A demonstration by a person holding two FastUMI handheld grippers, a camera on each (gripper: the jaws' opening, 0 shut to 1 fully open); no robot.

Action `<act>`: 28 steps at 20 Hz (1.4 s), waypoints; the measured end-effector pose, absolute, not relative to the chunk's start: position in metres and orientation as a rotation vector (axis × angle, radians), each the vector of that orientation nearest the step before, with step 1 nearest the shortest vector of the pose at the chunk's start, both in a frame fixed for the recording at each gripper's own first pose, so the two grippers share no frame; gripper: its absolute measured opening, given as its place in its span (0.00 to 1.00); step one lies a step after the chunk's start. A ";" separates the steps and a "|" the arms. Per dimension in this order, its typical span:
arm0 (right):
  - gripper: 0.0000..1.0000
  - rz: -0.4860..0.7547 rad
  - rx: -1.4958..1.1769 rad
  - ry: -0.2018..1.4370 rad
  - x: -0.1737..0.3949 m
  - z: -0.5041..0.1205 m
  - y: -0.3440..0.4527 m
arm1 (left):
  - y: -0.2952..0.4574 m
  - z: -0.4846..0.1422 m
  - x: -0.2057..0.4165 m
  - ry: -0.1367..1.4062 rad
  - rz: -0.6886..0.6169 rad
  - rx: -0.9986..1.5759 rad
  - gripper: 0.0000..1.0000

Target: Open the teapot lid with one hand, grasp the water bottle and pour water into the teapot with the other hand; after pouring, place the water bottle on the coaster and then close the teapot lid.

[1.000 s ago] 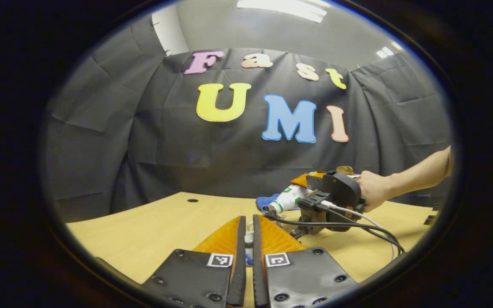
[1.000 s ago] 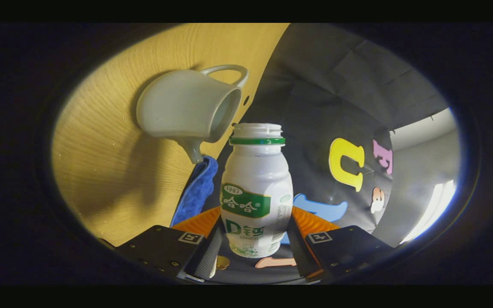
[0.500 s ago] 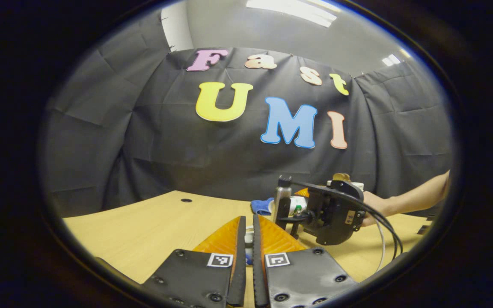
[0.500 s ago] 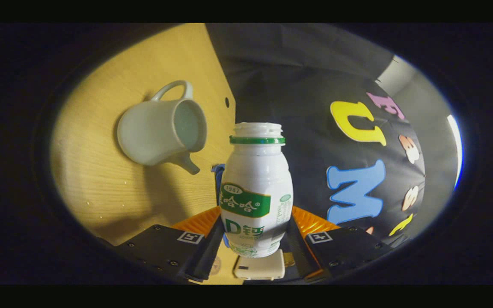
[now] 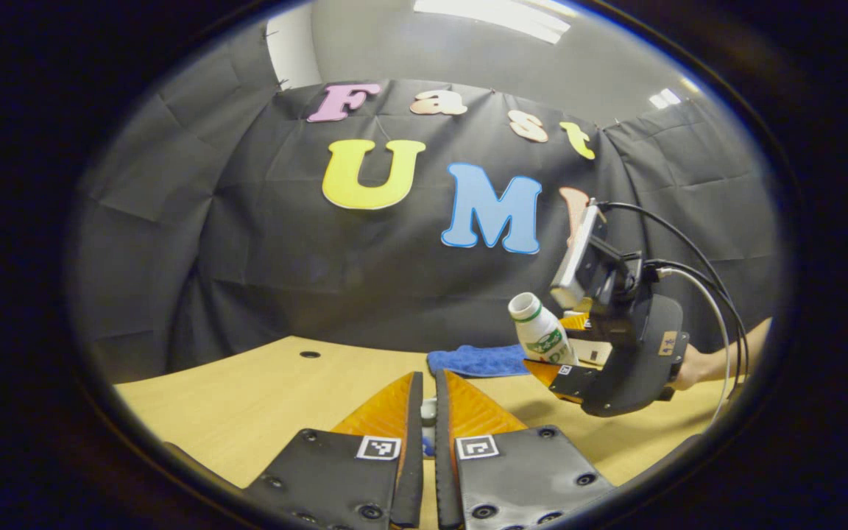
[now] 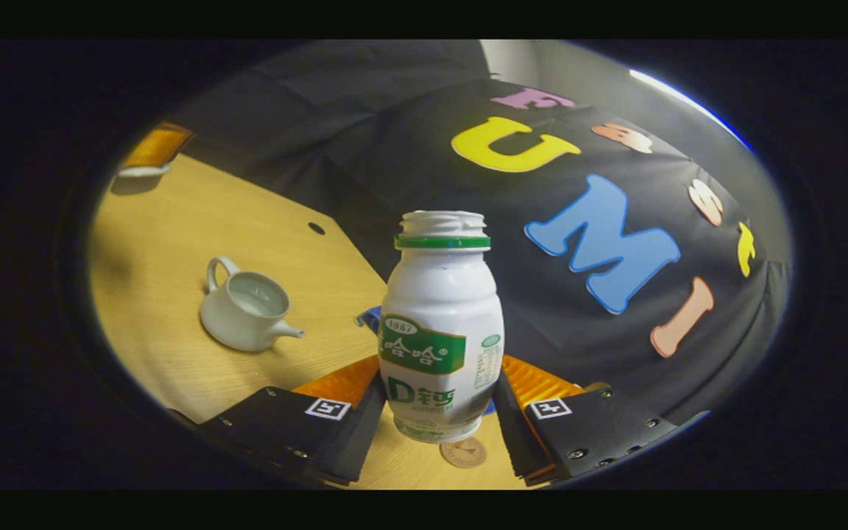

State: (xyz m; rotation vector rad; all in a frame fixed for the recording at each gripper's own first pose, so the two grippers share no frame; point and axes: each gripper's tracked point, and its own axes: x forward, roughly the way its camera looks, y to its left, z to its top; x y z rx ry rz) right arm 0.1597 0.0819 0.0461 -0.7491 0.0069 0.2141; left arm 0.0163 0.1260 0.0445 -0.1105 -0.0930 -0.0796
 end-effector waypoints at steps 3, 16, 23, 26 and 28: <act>0.73 0.204 -0.564 0.039 0.149 0.057 0.061 | 0.115 0.054 0.037 -0.111 -0.126 -0.136 0.17; 0.73 0.129 -0.035 0.015 0.118 0.082 -0.015 | 0.085 0.031 0.140 -0.025 -0.152 -0.030 0.14; 0.73 0.075 -0.026 0.011 0.127 0.074 -0.040 | 0.079 0.004 0.164 0.034 -0.145 -0.002 0.17; 0.73 0.069 -0.021 0.008 0.127 0.074 -0.042 | 0.080 -0.011 0.170 0.063 -0.143 -0.004 0.17; 0.73 0.059 -0.017 0.002 0.125 0.074 -0.045 | 0.082 -0.014 0.170 0.071 -0.140 0.000 0.17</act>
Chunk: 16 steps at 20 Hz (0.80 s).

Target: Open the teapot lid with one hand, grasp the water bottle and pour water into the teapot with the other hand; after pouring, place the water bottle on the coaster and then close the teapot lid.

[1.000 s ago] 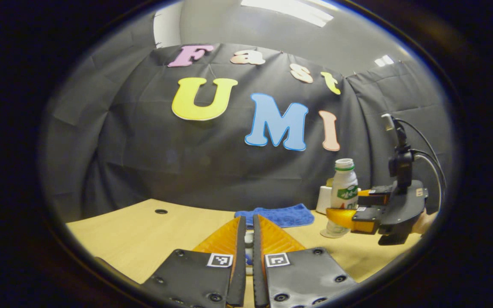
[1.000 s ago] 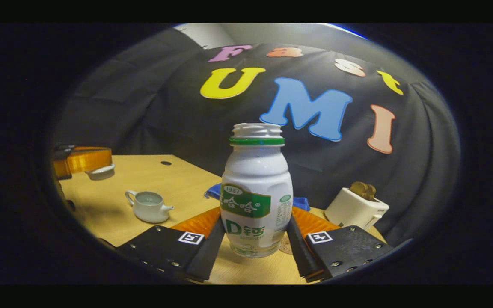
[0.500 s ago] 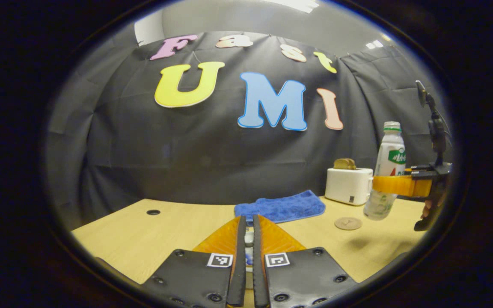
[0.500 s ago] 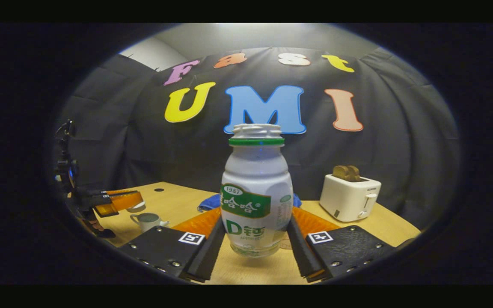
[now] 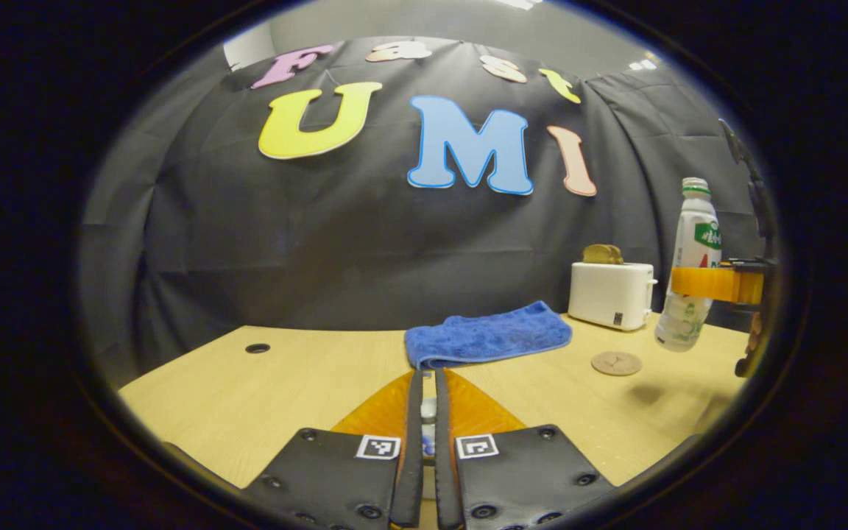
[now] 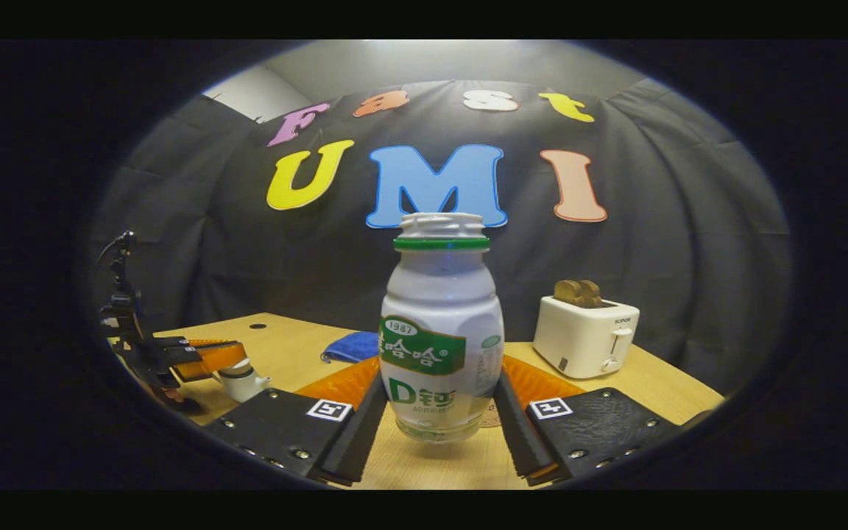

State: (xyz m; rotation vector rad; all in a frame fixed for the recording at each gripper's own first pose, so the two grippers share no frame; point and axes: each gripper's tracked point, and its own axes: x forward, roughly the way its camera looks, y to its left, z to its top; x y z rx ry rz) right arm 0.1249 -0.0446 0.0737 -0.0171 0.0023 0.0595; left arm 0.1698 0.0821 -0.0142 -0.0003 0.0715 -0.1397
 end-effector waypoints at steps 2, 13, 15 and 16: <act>0.73 0.053 -0.016 0.010 0.129 0.069 -0.046 | 0.082 -0.014 0.171 0.068 -0.143 -0.007 0.17; 0.73 0.057 -0.030 0.027 0.129 0.064 -0.042 | 0.075 -0.020 0.171 0.087 -0.141 0.013 0.17; 0.73 0.056 -0.037 0.032 0.130 0.060 -0.043 | 0.074 -0.024 0.173 0.102 -0.147 0.017 0.14; 0.73 0.055 -0.038 0.033 0.131 0.059 -0.044 | 0.074 -0.023 0.172 0.096 -0.150 0.015 0.15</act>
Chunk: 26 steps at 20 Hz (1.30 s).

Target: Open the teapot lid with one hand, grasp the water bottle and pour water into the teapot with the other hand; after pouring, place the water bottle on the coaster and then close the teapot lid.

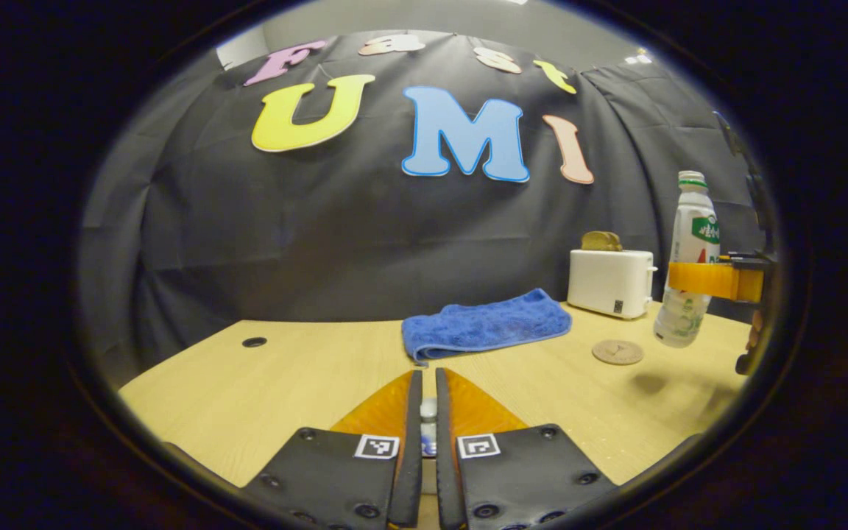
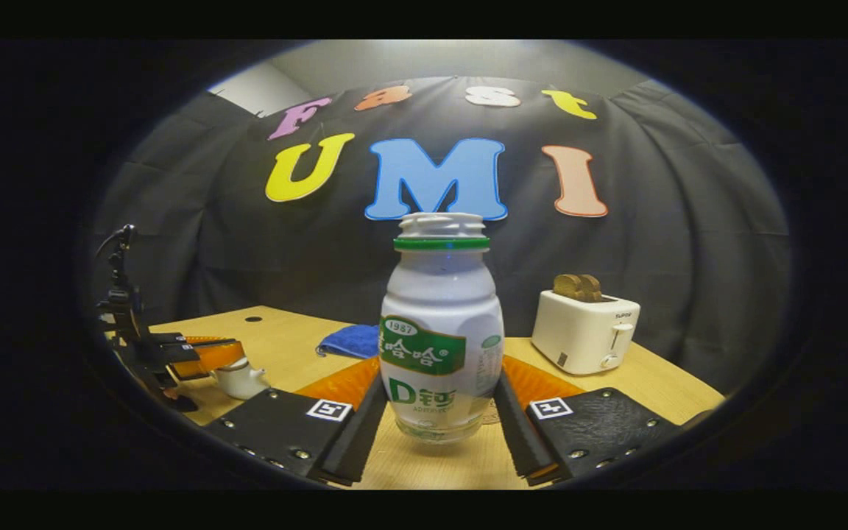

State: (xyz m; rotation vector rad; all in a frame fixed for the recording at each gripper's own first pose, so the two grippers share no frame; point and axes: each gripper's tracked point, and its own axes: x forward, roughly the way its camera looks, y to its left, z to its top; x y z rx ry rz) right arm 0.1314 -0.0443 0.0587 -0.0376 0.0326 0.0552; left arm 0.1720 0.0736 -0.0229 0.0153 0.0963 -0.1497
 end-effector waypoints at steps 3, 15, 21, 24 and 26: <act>0.73 0.053 -0.041 0.039 0.136 0.056 -0.045 | 0.075 -0.014 0.170 0.073 -0.158 -0.018 0.30; 0.73 -0.023 0.023 0.134 0.217 0.036 -0.092 | 0.120 0.065 0.118 -0.209 -0.105 -0.155 0.77; 0.73 -0.058 0.011 0.140 0.239 0.015 -0.102 | 0.114 0.053 0.125 -0.149 -0.126 -0.175 0.77; 0.73 -0.063 0.009 0.148 0.245 0.008 -0.103 | 0.113 0.050 0.127 -0.140 -0.129 -0.187 0.77; 0.73 -0.060 0.007 0.158 0.247 0.003 -0.101 | 0.113 0.049 0.128 -0.137 -0.130 -0.189 0.77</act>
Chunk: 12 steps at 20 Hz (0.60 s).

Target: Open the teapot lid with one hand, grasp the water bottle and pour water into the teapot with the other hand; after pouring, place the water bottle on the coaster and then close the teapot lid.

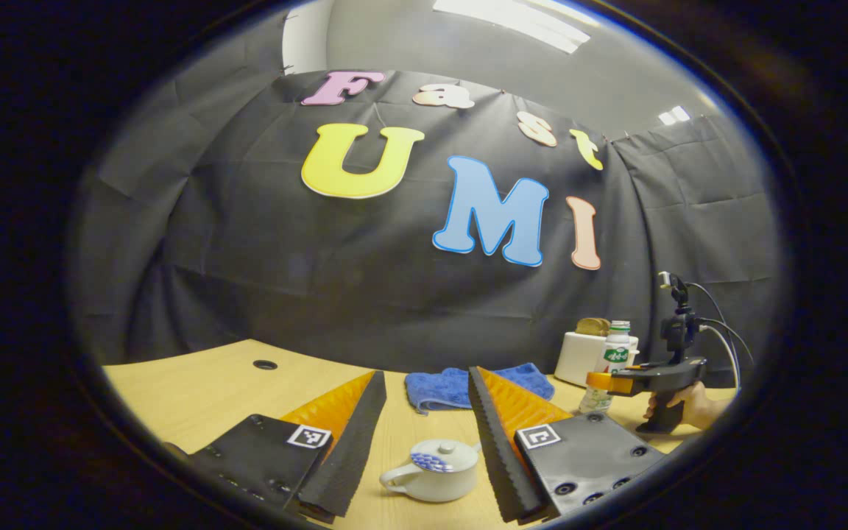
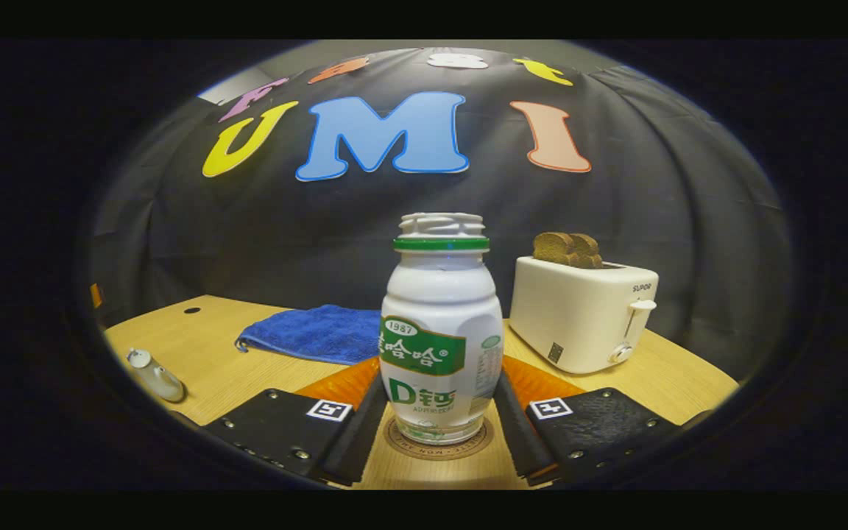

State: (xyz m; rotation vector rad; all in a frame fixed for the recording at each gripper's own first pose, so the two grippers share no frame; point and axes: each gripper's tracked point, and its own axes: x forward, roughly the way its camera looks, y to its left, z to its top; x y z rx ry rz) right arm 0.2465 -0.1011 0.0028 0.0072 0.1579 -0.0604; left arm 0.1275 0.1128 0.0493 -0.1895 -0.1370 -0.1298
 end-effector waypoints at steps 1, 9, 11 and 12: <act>0.73 -0.059 0.008 0.161 0.247 0.000 -0.100 | 0.113 0.049 0.128 -0.136 -0.129 -0.188 0.77; 0.74 -0.070 0.010 0.175 0.247 -0.010 -0.101 | 0.113 0.049 0.128 -0.132 -0.126 -0.178 0.77; 0.79 -0.068 0.039 0.169 0.246 -0.010 -0.101 | 0.114 0.052 0.125 -0.138 -0.126 -0.185 0.77; 0.91 -0.077 0.049 0.162 0.244 -0.006 -0.103 | 0.115 0.051 0.125 -0.140 -0.123 -0.187 0.77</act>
